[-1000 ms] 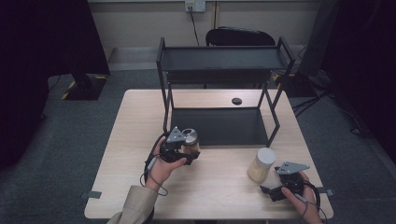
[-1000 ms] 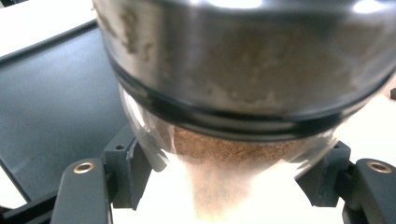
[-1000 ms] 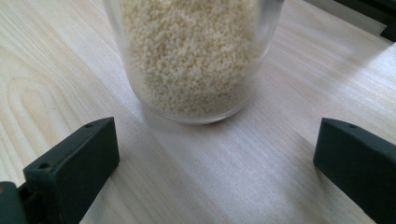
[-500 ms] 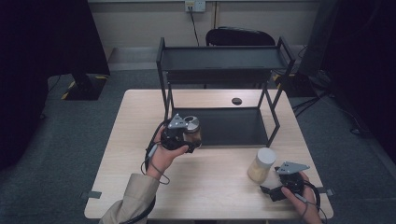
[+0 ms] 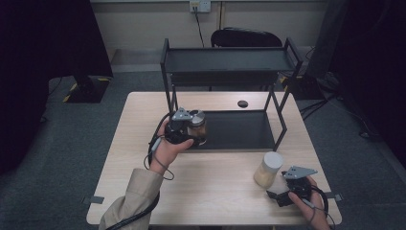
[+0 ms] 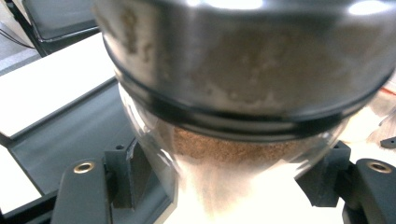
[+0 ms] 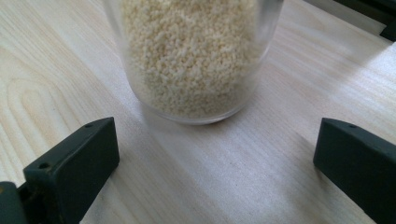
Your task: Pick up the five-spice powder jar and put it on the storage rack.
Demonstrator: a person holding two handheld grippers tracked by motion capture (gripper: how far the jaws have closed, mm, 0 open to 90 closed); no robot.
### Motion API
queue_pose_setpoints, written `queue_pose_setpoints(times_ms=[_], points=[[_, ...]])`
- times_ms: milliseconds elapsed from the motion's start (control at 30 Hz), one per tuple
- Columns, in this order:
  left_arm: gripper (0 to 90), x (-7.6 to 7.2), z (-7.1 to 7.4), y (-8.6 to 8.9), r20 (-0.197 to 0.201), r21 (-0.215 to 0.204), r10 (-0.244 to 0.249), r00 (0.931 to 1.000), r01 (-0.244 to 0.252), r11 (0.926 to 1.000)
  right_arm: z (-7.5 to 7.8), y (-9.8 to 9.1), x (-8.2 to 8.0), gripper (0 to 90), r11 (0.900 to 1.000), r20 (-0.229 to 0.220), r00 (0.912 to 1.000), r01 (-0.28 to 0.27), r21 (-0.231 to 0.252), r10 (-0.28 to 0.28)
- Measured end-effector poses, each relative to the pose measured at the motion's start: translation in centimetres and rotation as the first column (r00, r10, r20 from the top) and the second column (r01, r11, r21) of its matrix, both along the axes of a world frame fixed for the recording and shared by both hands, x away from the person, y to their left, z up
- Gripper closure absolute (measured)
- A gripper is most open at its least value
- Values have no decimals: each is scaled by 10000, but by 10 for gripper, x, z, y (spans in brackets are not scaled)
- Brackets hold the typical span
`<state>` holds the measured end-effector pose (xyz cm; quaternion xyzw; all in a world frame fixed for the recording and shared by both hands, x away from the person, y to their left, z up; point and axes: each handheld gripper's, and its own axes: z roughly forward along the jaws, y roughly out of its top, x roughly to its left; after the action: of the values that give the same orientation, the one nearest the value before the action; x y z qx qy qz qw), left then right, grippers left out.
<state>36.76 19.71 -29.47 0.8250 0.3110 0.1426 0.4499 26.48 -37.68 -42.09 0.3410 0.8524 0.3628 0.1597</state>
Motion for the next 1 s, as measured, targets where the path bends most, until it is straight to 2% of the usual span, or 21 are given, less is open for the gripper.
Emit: queue_pose_setpoints(times_ms=[667, 900, 1000], points=[[300, 12, 54, -12, 229, 314, -186, 9996, 179, 9993, 0, 0, 0, 0, 10000, 4, 10000, 15, -3, -15], [300, 13, 72, -13, 312, 271, -253, 9992, 245, 9993, 0, 0, 0, 0, 10000, 4, 10000, 20, 1, -20], [300, 15, 79, -11, 222, 153, -322, 9992, 318, 9994, 0, 0, 0, 0, 10000, 4, 10000, 21, 1, -21]])
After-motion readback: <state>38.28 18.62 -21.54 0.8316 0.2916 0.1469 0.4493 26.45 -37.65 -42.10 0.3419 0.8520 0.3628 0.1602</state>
